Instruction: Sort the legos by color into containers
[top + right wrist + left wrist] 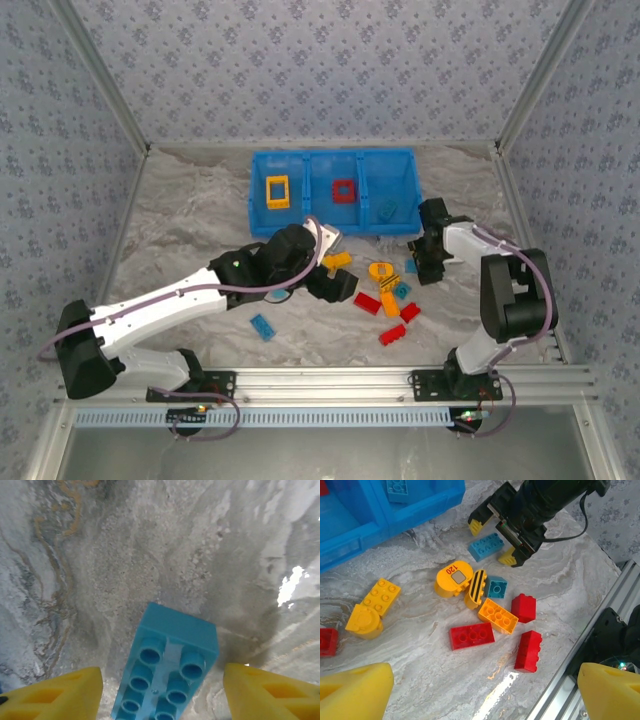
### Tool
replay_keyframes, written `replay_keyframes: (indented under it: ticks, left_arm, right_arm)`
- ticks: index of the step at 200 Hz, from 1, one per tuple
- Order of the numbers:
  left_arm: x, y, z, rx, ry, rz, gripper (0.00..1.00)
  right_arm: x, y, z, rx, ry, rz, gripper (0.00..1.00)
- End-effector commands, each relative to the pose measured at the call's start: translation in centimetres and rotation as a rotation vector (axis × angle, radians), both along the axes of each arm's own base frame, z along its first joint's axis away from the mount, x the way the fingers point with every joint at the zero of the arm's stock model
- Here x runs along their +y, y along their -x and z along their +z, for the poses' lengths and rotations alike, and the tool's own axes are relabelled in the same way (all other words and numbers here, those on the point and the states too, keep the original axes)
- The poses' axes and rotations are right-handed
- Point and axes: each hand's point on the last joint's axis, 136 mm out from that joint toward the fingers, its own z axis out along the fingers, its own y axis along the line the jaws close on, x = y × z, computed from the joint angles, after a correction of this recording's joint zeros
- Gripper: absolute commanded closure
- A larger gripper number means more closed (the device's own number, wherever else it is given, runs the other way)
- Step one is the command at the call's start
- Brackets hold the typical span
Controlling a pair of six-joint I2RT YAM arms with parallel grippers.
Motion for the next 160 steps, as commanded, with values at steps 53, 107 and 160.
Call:
replay_keyframes:
  ticks: [53,107,160]
  left_arm:
    - [0.9,-0.4,3.2,-0.038,0.072,0.070,0.07]
    - [0.6,-2.9,6.3,-0.103,0.056,0.227,0.08]
    - [-2.2,-6.1,6.2,-0.157,-0.049,0.385,0.10]
  right_arm:
    - [-0.6,0.5,0.2,-0.009,0.059,-0.011,0.79]
    - [1.0,-4.4,12.2,-0.371,0.378,0.444,0.80]
    - [7.3,-13.7,14.4,-0.584,0.263,0.950,0.75]
